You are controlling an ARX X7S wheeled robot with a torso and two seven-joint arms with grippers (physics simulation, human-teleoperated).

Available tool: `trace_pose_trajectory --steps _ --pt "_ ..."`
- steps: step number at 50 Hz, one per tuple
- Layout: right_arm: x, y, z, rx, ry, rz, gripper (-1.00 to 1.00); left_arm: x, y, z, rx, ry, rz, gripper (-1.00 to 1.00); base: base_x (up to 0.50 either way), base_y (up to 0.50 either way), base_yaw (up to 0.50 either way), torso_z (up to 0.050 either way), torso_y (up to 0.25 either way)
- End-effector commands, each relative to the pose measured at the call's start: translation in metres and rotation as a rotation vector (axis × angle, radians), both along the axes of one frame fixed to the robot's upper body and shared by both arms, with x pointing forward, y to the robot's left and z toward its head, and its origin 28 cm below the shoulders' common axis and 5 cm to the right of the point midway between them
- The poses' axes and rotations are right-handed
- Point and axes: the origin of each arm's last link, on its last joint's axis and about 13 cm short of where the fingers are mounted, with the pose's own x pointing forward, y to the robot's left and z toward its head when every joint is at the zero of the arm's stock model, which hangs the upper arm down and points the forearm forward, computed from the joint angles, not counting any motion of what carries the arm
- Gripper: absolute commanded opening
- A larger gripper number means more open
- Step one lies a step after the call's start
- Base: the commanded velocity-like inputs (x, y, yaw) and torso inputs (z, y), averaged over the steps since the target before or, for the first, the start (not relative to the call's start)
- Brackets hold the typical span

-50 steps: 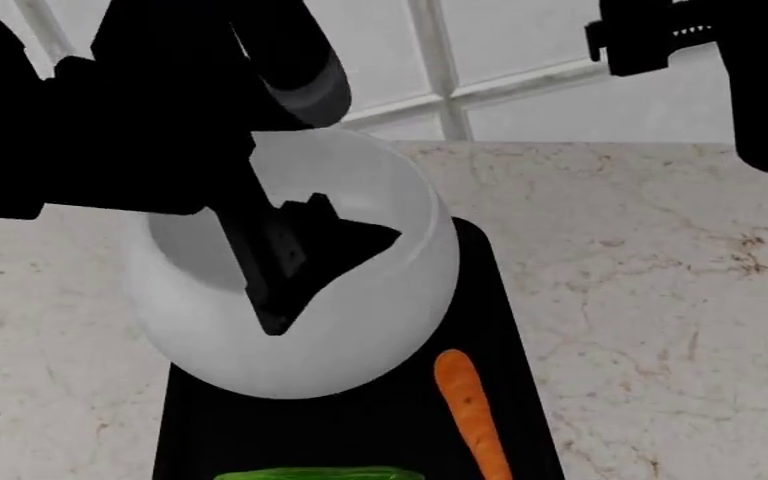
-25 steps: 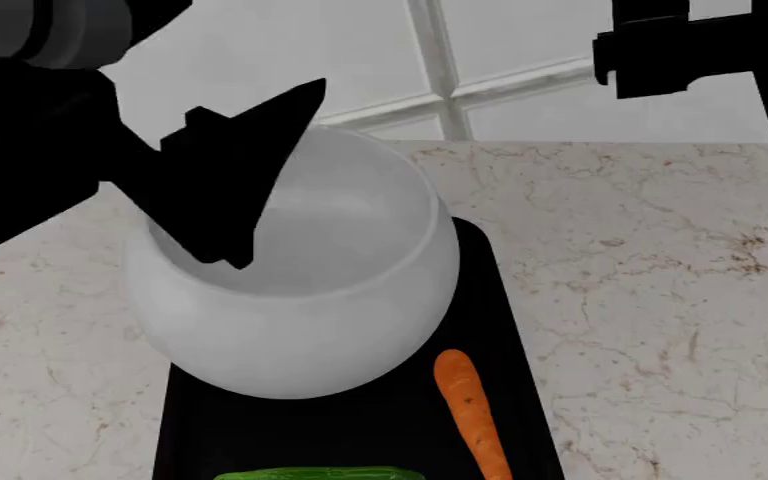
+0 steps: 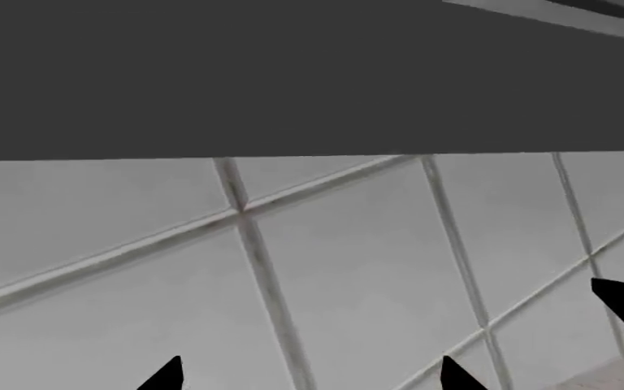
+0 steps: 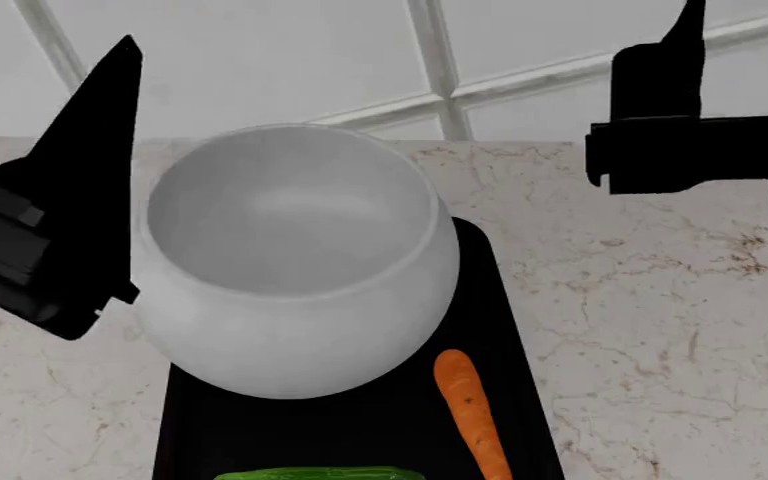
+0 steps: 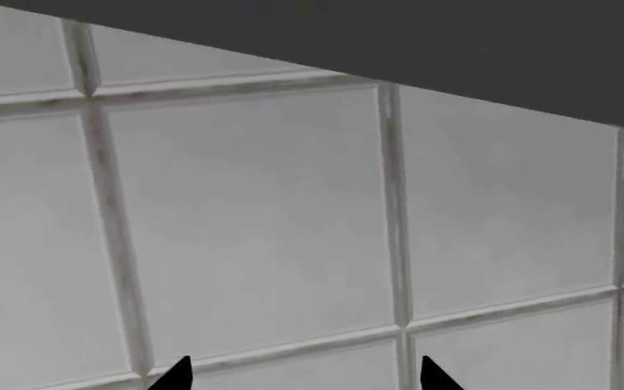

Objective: Place the two vegetables and bowl onto the tray for setting up a vegetable dip station.

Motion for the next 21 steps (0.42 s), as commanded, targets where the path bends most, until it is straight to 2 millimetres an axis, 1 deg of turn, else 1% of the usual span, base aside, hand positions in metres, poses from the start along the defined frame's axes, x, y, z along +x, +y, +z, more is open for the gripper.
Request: trace_pose_trajectory --steps 1,6,13,18,21 --pt "-0.025 0.004 -0.010 0.020 -0.053 0.002 1.00 -0.027 0.005 -0.010 -0.096 -0.108 0.054 1.00 0.00 0.00 0.00 0.000 0.000" --pt "-0.039 0.005 -0.012 0.024 -0.087 0.003 1.00 -0.034 0.008 -0.012 -0.116 -0.122 0.066 1.00 0.00 0.00 0.00 0.000 0.000" --pt "-0.060 0.006 -0.017 0.025 -0.117 -0.012 1.00 -0.048 0.016 -0.013 -0.179 -0.157 0.091 1.00 0.00 0.00 0.00 0.003 0.000" --pt "-0.073 0.007 -0.019 0.030 -0.143 -0.019 1.00 -0.048 0.015 -0.011 -0.223 -0.171 0.093 1.00 0.00 0.00 0.00 0.000 0.000" --pt "-0.081 0.008 -0.018 0.037 -0.168 -0.025 1.00 -0.045 0.013 -0.012 -0.224 -0.178 0.080 1.00 0.00 0.00 0.00 0.000 0.000"
